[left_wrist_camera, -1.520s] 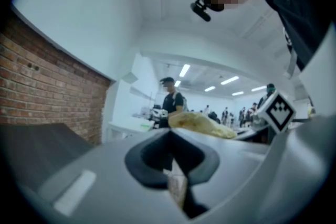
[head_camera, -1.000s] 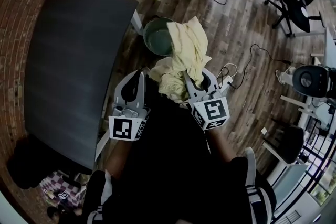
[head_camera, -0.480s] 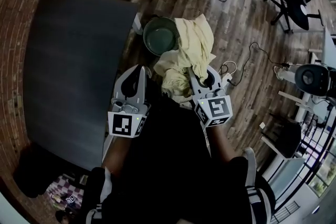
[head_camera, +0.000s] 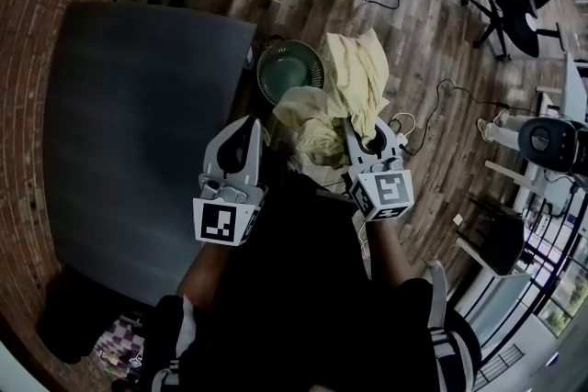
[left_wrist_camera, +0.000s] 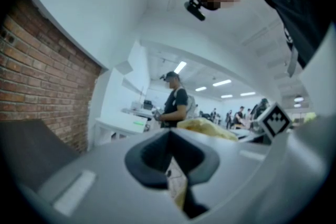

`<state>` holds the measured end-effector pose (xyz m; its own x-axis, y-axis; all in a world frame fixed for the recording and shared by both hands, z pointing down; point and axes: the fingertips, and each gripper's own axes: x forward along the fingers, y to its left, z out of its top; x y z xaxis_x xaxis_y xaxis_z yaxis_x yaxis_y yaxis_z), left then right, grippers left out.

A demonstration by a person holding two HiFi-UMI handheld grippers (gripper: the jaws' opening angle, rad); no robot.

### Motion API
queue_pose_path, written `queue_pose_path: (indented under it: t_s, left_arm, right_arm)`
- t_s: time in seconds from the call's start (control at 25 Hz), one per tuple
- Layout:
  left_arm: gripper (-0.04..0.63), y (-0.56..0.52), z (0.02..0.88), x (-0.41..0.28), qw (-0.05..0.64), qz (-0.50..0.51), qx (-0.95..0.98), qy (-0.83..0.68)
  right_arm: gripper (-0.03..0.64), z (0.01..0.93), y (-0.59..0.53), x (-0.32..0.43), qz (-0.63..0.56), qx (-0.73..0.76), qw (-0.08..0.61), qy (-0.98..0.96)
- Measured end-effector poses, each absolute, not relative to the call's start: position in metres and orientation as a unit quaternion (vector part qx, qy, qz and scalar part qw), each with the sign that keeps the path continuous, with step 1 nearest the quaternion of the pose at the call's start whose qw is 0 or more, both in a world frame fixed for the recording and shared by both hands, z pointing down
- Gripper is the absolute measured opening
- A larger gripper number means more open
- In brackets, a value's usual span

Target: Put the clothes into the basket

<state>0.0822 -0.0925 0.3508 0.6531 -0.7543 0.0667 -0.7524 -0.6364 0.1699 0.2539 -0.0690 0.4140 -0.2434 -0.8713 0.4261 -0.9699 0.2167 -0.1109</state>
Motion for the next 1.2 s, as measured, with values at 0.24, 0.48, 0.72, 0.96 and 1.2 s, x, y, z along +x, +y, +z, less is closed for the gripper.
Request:
queue_pose_path:
  t_s: [0.24, 0.48, 0.72, 0.96, 1.2]
  left_arm:
    - [0.003, -0.127, 0.360, 0.081, 0.096, -0.009, 0.911, -0.401]
    - [0.003, -0.145, 0.379, 0.088, 0.113, 0.003, 0.906, -0.408]
    - [0.003, -0.165, 0.391, 0.104, 0.109, 0.008, 0.898, -0.426]
    - [0.003, -0.185, 0.413, 0.115, 0.121, 0.022, 0.890, -0.440]
    - [0.003, -0.198, 0.438, 0.110, 0.130, 0.019, 0.880, -0.457]
  right_arm:
    - [0.089, 0.425, -0.106, 0.253, 0.188, 0.619, 0.134, -0.751]
    - [0.089, 0.441, -0.132, 0.263, 0.191, 0.621, 0.141, -0.747]
    - [0.089, 0.471, -0.151, 0.267, 0.195, 0.601, 0.137, -0.763]
    - [0.089, 0.494, -0.175, 0.265, 0.202, 0.587, 0.140, -0.771]
    - [0.089, 0.534, -0.183, 0.260, 0.217, 0.585, 0.158, -0.765]
